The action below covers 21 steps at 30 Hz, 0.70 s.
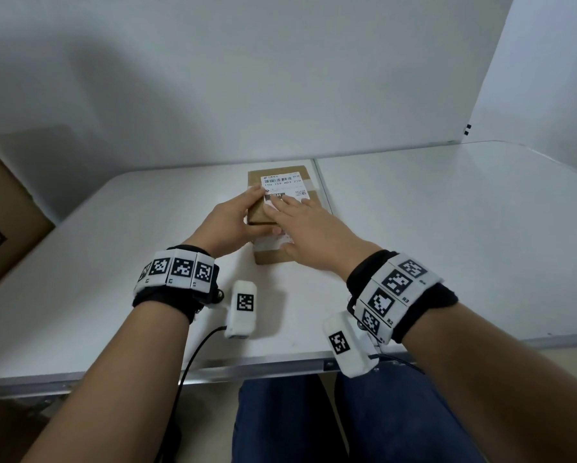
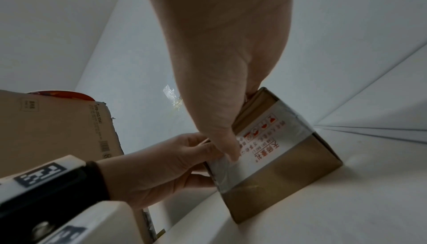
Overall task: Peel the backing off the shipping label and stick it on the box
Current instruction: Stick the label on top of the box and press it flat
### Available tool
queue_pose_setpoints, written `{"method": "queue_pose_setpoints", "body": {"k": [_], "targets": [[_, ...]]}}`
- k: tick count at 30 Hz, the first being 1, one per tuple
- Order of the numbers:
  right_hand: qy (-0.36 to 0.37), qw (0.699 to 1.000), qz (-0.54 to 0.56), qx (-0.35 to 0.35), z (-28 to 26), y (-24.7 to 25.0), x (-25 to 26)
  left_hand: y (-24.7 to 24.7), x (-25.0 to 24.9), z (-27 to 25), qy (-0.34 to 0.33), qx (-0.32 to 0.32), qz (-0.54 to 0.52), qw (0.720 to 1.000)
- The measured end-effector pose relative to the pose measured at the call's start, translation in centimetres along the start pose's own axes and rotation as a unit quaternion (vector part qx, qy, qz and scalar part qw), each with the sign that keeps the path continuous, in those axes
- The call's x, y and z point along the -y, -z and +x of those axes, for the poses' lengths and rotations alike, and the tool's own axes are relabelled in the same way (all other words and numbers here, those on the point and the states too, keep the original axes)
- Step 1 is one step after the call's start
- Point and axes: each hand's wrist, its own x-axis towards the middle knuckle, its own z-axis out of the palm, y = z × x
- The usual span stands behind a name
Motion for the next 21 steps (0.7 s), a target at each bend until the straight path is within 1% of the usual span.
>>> {"method": "queue_pose_setpoints", "body": {"k": [7,12,14,18,21], "targets": [[0.01,0.998,0.04,-0.037,-0.9,0.6,0.1,0.0,0.5,0.0,0.003,0.001,0.026,1.0],[0.001,0.998,0.042,-0.044,-2.2,1.2,-0.4,0.0,0.7,0.1,0.007,0.007,0.025,1.0],[-0.008,0.998,0.044,-0.048,-2.2,0.9,-0.7,0.0,0.6,0.0,0.008,0.006,0.028,1.0],[-0.053,0.995,0.07,-0.054,-2.6,0.4,-1.4,0.1,0.3,-0.1,0.012,0.01,0.031,0.999],[-0.055,0.995,0.064,-0.058,-3.3,0.5,-1.8,0.2,0.2,-0.1,0.01,0.012,0.047,0.999]]}}
